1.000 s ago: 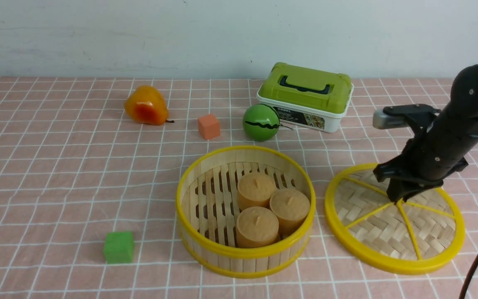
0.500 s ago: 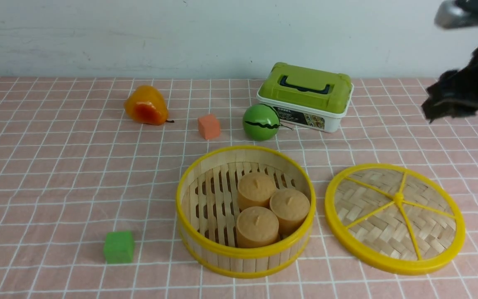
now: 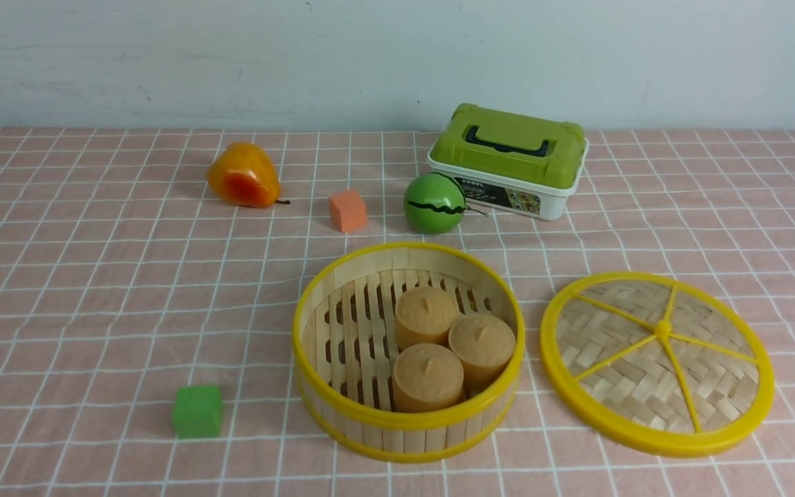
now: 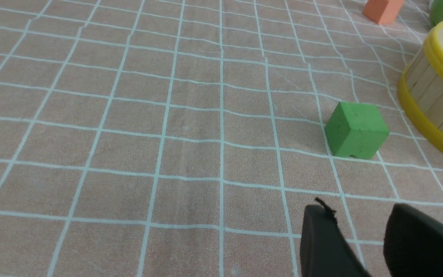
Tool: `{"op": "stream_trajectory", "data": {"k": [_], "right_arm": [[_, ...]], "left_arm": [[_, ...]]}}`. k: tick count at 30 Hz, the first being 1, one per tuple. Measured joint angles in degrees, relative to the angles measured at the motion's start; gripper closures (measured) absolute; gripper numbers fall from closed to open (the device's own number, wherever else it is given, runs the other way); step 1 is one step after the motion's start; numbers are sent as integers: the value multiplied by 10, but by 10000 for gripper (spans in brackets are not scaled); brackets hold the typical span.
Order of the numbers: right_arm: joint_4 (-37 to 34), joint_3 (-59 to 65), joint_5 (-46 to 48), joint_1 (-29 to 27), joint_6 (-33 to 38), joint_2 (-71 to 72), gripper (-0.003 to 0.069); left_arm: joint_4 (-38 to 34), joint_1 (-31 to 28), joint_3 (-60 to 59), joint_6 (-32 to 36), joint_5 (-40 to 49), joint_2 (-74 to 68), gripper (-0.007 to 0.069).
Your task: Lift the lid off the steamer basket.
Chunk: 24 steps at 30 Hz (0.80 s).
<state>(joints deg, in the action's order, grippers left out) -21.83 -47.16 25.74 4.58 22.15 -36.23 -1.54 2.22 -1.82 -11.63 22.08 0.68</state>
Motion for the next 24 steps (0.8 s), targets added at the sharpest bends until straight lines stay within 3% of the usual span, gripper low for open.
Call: {"op": "stream_trajectory", "data": {"k": [7, 18, 24], "right_arm": [[-4, 58, -7, 0, 0, 63, 683], [-4, 73, 59, 1, 0, 65, 674], [26, 95, 21, 48, 0, 66, 672]], "left_arm": [[0, 0, 0, 0, 0, 0, 386], [0, 0, 0, 0, 0, 0, 386], [0, 0, 0, 0, 0, 0, 386]]}}
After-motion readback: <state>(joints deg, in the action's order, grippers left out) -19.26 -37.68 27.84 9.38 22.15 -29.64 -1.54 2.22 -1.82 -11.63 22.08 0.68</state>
